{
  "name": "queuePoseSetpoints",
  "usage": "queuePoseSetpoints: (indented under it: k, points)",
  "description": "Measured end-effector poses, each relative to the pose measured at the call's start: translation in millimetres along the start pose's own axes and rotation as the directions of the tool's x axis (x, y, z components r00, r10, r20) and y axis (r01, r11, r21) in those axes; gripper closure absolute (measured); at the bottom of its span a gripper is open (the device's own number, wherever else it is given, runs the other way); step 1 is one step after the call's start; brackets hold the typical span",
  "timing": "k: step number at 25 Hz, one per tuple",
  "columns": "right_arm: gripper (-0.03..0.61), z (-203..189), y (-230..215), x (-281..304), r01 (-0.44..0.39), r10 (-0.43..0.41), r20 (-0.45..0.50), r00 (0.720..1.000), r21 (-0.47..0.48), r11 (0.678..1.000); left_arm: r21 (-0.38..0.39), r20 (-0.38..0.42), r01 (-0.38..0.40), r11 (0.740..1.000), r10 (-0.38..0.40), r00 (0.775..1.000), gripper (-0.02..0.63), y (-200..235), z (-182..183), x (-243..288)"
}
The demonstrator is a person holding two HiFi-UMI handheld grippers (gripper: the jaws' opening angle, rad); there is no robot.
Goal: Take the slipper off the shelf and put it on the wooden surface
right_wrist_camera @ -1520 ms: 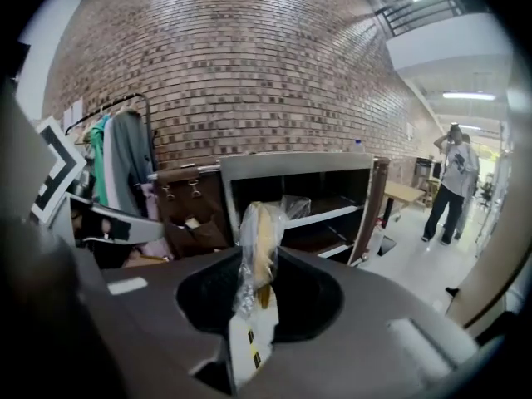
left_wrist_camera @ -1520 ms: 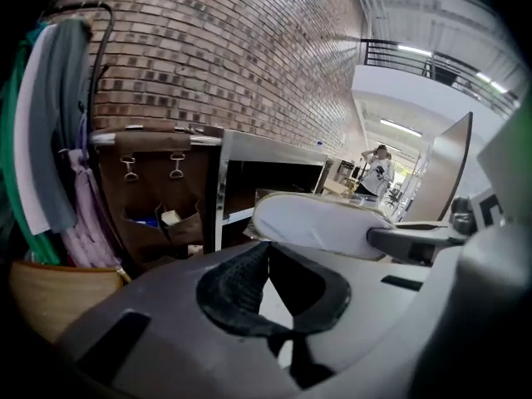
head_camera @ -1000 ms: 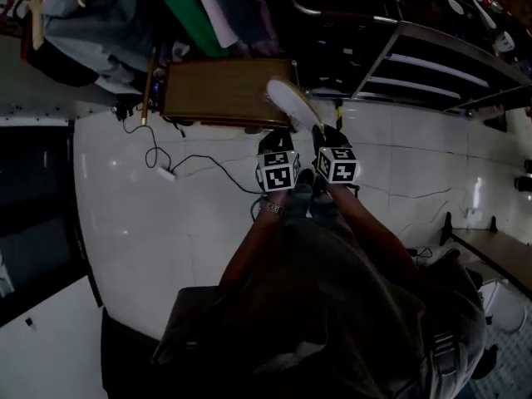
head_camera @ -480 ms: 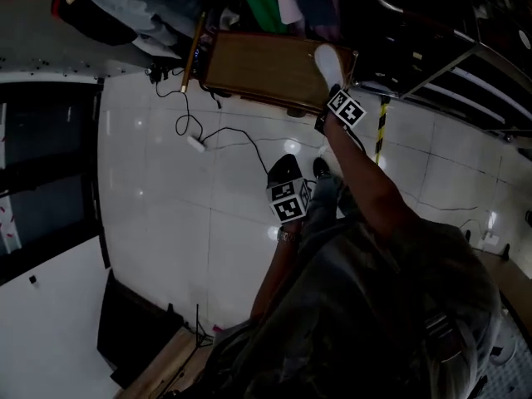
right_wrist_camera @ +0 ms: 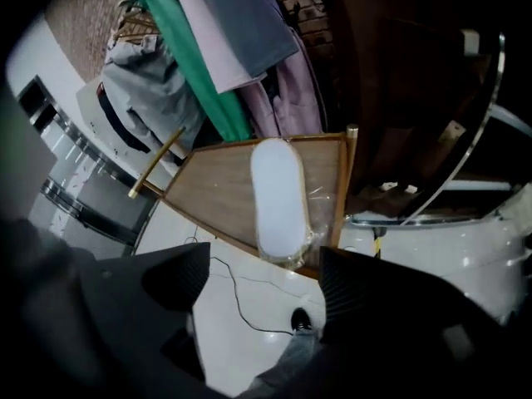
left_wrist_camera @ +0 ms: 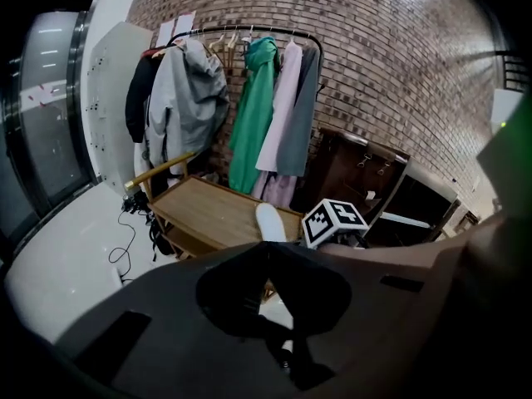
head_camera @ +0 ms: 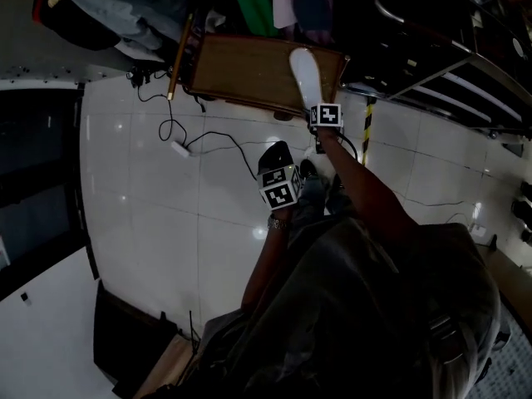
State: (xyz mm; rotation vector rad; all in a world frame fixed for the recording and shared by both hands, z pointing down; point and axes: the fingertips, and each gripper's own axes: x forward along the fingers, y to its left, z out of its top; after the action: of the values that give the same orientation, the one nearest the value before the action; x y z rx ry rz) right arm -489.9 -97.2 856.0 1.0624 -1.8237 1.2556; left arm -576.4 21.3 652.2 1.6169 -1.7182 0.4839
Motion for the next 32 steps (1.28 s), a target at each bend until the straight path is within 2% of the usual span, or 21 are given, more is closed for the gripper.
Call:
queuePoseSetpoints:
  k: [1,3,5,8,9,11,14,18,22,28,32]
  points:
    - [0.178,-2,-4,-11,0.019,-0.019,0.004,1.000,-0.017,1.000,0.004,0.004,0.009,1.000,-0.009,1.000,0.609,-2,6,5]
    - [0.253,0,-2,-42,0.021,-0.018,0.057,0.998,-0.055,0.998,0.014,0.012,0.027,1.000,-0.027,1.000,0.609,-7,18,14]
    - [0.368,9,11,-85,-0.008,0.024,0.142,0.990,-0.117,0.993,0.031,0.022,0.048,0.998,-0.048,0.999,0.609,-15,30,21]
    - [0.489,25,44,-153,-0.062,0.118,0.259,0.959,-0.215,0.975,0.062,0.034,0.080,0.995,-0.082,0.996,0.609,-32,47,25]
    - [0.507,28,55,-172,-0.077,0.149,0.288,0.946,-0.248,0.966,0.068,0.037,0.090,0.994,-0.092,0.995,0.609,-38,52,26]
    - [0.529,35,70,-203,-0.084,0.189,0.330,0.925,-0.309,0.947,0.072,0.041,0.110,0.991,-0.113,0.993,0.609,-53,58,27]
    - [0.552,45,70,-235,-0.060,0.193,0.363,0.911,-0.349,0.935,0.091,0.043,0.139,0.986,-0.144,0.989,0.609,-78,67,29]
    - [0.553,50,58,-259,-0.032,0.176,0.380,0.908,-0.355,0.934,0.123,0.047,0.168,0.978,-0.175,0.983,0.609,-106,72,26]
    - [0.552,50,47,-270,-0.048,0.188,0.374,0.908,-0.352,0.935,0.144,0.048,0.184,0.972,-0.192,0.980,0.609,-126,72,23]
    - [0.549,45,46,-273,-0.051,0.196,0.348,0.917,-0.385,0.921,0.160,0.035,0.188,0.969,-0.195,0.980,0.608,-138,71,18]
    - [0.549,41,58,-268,-0.074,0.214,0.323,0.922,-0.397,0.915,0.143,0.026,0.190,0.971,-0.195,0.980,0.607,-133,68,15]
